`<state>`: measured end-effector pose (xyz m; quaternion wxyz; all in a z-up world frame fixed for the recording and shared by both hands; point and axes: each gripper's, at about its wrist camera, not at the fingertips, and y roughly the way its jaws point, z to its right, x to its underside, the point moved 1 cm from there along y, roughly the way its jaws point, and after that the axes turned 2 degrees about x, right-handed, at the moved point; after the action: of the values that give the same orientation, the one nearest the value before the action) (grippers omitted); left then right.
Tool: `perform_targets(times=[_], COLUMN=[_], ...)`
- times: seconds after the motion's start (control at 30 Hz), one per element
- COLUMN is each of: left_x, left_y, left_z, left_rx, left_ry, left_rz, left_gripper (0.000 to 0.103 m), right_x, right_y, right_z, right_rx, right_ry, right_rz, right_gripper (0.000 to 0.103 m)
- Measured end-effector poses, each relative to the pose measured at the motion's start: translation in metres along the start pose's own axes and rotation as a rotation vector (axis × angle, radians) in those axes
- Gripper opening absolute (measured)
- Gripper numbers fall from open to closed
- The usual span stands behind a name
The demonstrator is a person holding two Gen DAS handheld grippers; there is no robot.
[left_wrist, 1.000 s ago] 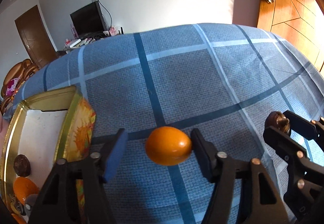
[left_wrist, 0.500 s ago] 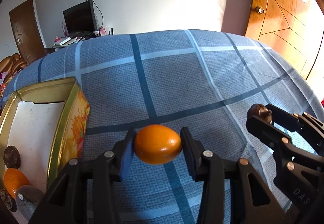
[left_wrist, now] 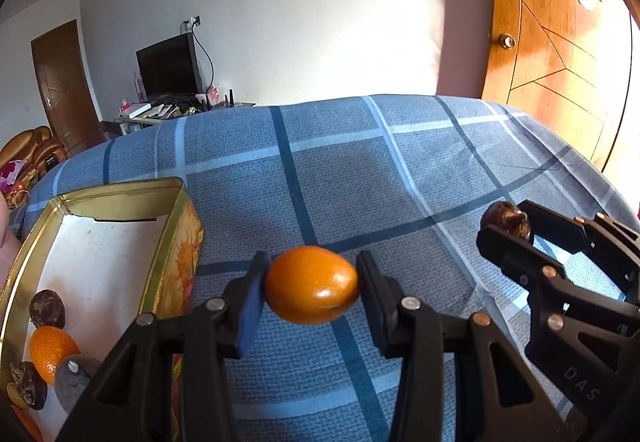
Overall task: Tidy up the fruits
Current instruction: 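Carry the small orange in the left gripper and the mangosteen in the right gripper over the tray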
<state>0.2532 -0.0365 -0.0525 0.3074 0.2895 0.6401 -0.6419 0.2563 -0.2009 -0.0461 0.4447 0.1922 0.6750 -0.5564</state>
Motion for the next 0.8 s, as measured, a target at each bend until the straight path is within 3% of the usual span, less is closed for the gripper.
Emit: perform_targets(times=[0.8], left_x=[0.009], left_y=[-0.033], left_z=[0.006], left_rx=[-0.038], left_ry=[0.044], left_rz=[0.142], left_gripper=[0.046], right_x=[0.002], right_y=[-0.031], right_z=[-0.013], right_rx=[-0.009], right_ry=[-0.039], right_rz=[0.143], right_gripper=[0.043])
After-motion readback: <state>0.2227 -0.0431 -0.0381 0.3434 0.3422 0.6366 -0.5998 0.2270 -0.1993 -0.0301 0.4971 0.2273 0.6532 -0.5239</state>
